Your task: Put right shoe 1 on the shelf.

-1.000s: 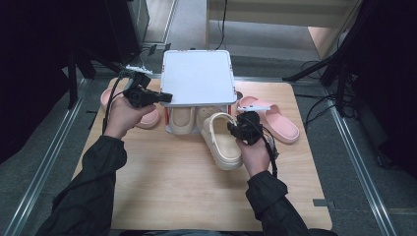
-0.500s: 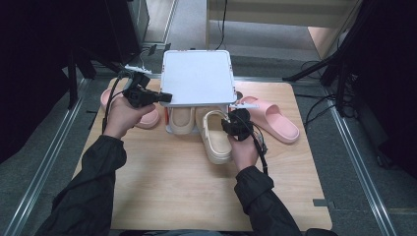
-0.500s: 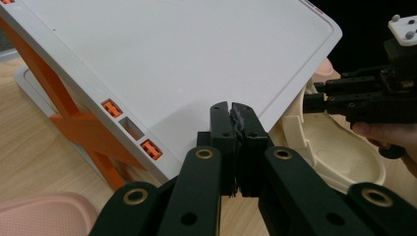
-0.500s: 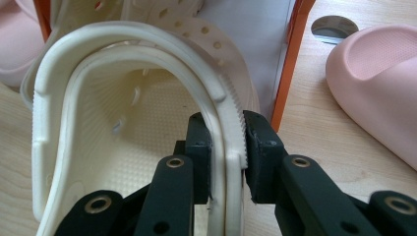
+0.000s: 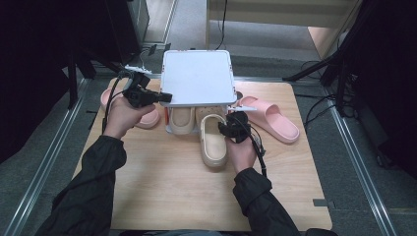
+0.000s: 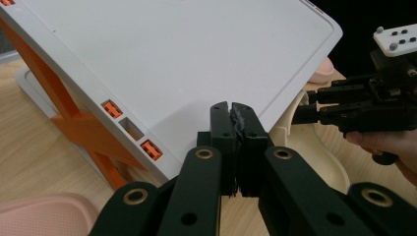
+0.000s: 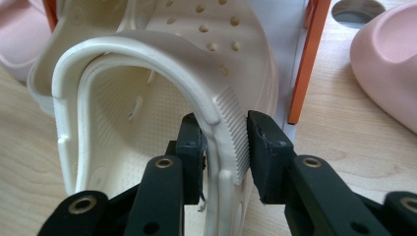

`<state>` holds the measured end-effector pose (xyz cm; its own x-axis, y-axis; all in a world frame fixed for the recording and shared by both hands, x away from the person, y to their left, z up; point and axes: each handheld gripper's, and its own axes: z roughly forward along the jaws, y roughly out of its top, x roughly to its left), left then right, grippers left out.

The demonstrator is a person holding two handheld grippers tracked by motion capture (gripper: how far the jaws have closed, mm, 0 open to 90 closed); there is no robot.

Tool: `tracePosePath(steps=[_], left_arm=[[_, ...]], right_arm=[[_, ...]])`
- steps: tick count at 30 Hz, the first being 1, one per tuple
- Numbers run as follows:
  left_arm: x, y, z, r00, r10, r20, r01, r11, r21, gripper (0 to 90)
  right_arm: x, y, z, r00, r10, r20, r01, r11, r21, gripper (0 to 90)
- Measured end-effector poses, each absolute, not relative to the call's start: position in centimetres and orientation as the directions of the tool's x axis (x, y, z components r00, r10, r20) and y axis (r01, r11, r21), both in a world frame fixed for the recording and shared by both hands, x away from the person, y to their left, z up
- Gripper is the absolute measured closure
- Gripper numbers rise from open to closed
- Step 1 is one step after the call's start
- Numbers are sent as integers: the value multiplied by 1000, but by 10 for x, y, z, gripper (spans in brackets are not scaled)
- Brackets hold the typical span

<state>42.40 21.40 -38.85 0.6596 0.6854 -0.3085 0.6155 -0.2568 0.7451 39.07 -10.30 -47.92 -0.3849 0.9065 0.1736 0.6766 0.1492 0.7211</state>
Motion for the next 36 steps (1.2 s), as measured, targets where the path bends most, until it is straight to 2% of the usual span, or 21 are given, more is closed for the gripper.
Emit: tracePosePath(steps=[6, 11, 20, 22, 26, 29, 36], left_arm=[[424, 214, -388, 659, 687, -306, 615, -259, 745, 884], [424, 214, -388, 660, 687, -306, 615, -259, 745, 884], [424, 214, -388, 658, 689, -304, 615, -259, 745, 884], [424, 214, -388, 659, 688, -304, 615, -260, 745, 884], [424, 213, -388, 659, 688, -304, 615, -260, 745, 884], [423, 213, -388, 658, 690, -302, 614, -260, 745, 884], [423, 213, -388, 659, 690, -300, 613, -261, 746, 885]], right_arm=[[383, -108, -475, -408, 889, 208, 671, 138, 728, 642], [371, -110, -463, -443, 875, 195, 641, 158, 751, 594], [349, -119, -453, -487, 855, 180, 618, 191, 763, 591], [344, -122, -451, -499, 847, 183, 614, 196, 765, 619], [334, -126, -453, -538, 811, 228, 624, 202, 755, 745], [327, -125, -458, -558, 799, 223, 620, 223, 753, 809], [307, -121, -467, -588, 780, 215, 602, 244, 760, 900]])
